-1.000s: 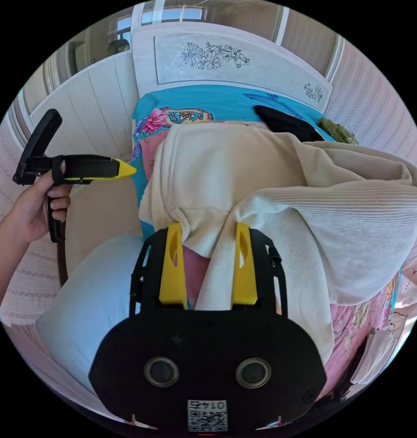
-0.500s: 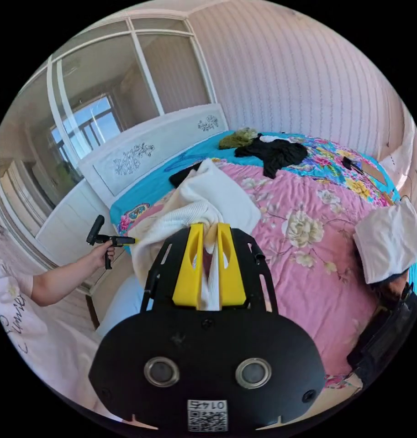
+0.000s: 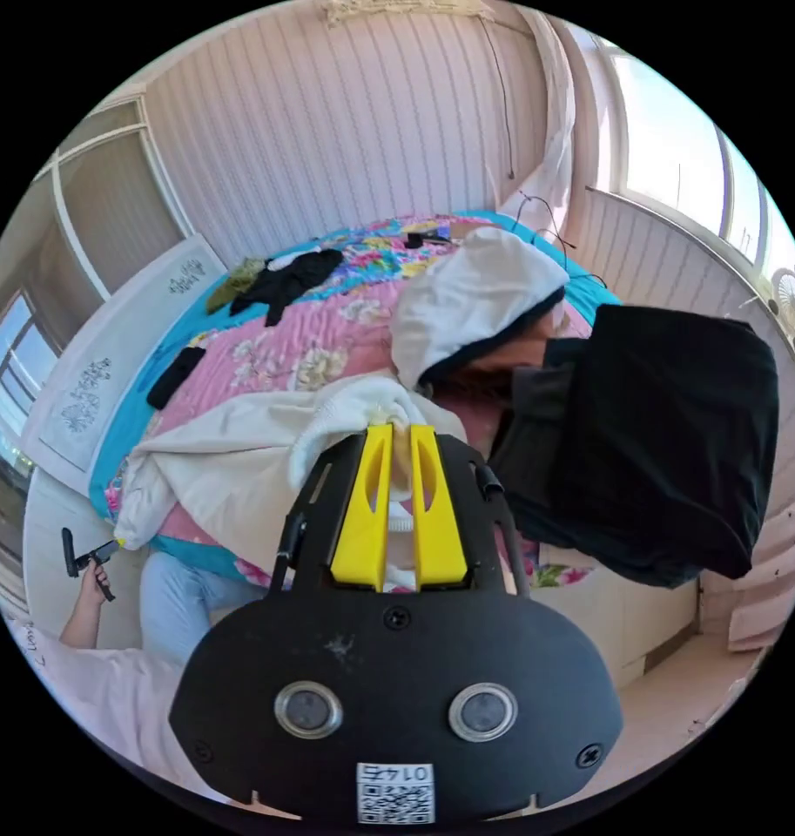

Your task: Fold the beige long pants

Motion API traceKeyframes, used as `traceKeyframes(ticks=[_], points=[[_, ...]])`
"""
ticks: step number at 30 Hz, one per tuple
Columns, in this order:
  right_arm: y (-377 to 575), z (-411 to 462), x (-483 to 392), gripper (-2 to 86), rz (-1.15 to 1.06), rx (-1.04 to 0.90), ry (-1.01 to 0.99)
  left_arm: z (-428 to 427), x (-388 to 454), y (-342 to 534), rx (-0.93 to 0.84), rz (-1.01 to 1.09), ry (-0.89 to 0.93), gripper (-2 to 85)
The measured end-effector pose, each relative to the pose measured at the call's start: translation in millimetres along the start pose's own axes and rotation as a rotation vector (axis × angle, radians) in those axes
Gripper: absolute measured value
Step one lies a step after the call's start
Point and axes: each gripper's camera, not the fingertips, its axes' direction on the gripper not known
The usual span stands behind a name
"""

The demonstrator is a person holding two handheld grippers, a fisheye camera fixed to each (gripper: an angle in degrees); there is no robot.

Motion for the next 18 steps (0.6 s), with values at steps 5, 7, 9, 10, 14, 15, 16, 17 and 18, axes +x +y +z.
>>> traceKeyframes(ticks=[5,7,9,10,14,15,16,17,18], points=[[10.2,12.3,-41.2,7.5,-0.14,-0.002,0.174,-37.3,-11.6,26.7,0.127,-0.036,0.027,4.2],[-2.1,19.2,-79.1,11.5,-0.263,0.011,0.131,-44.4,-9.8,22.4,0.15,-0.014,0.03,5.8],[-18.7,32.4,-128.2,14.2,-0.406,-0.021,0.024,-41.1,-16.6,10.5,0.147,-0.048,0.093,8.6],[-29.1,42.9,-166.7,15.5,-0.5,-0.045,-0.055,-38.2,-20.3,7.9,0.141,-0.067,0.115,9.0],[-54.2,79.0,-317.1,17.0,-0.77,-0.114,-0.337,-15.3,-43.2,3.8,0.083,-0.161,0.236,11.9],[-57.2,83.0,-338.7,17.0,-0.8,-0.13,-0.377,-12.1,-45.9,6.2,0.079,-0.162,0.246,12.1],[-62.5,90.0,-380.4,17.0,-0.859,-0.153,-0.435,-11.2,-47.1,7.4,0.082,-0.162,0.249,12.0],[-67.1,96.7,-419.6,17.0,-0.921,-0.163,-0.452,-11.0,-49.2,9.3,0.093,-0.163,0.266,11.3],[-69.1,100.1,-437.8,17.0,-0.951,-0.162,-0.449,-12.2,-49.7,10.0,0.111,-0.151,0.296,10.0]])
